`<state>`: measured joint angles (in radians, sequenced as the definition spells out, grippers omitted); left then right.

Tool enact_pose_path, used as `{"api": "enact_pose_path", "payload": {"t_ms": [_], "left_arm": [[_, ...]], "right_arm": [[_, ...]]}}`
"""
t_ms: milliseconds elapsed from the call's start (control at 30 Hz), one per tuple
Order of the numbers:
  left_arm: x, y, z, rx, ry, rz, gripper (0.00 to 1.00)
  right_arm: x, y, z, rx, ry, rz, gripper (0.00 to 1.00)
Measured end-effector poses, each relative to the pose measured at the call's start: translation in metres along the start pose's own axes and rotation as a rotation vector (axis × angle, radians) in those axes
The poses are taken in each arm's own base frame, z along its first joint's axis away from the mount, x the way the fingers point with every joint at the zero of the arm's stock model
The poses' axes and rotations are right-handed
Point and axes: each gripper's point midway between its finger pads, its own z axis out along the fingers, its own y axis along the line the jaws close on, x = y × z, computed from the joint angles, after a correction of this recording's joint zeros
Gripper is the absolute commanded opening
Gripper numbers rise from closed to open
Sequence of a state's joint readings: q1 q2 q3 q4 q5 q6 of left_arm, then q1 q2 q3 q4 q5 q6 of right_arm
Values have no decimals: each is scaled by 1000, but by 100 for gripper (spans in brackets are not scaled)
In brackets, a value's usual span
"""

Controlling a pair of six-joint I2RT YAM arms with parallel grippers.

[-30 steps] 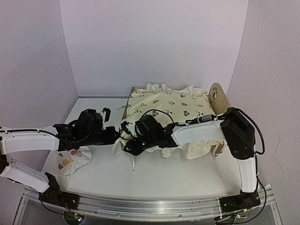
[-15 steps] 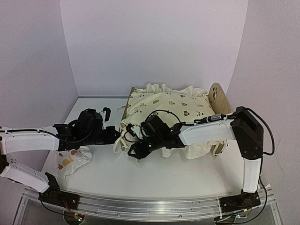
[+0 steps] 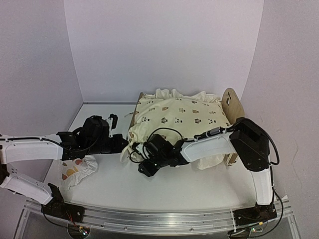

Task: Set up the pet bed

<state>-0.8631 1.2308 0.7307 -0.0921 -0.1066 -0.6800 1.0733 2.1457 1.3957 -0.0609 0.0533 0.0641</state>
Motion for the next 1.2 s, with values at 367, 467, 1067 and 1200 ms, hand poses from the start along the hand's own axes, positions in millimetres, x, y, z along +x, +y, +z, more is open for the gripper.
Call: {"api": "enact_pose_path", "payload": {"t_ms": [367,467,1067,1200], "left_arm": [[0,0,0,0,0,2,0],[0,0,0,1,-2,2,0],[-21,-6,-14,-16,-53,37,0],[-33,-12,-18,-15,-76,50,0]], "right_arm": [[3,-1,12,117,-13,-126,5],[3,-2,13,128,-26,-130,0],[36,1,-12,98,1,-97,0],[43,2,-18,90,15,-92,0]]}}
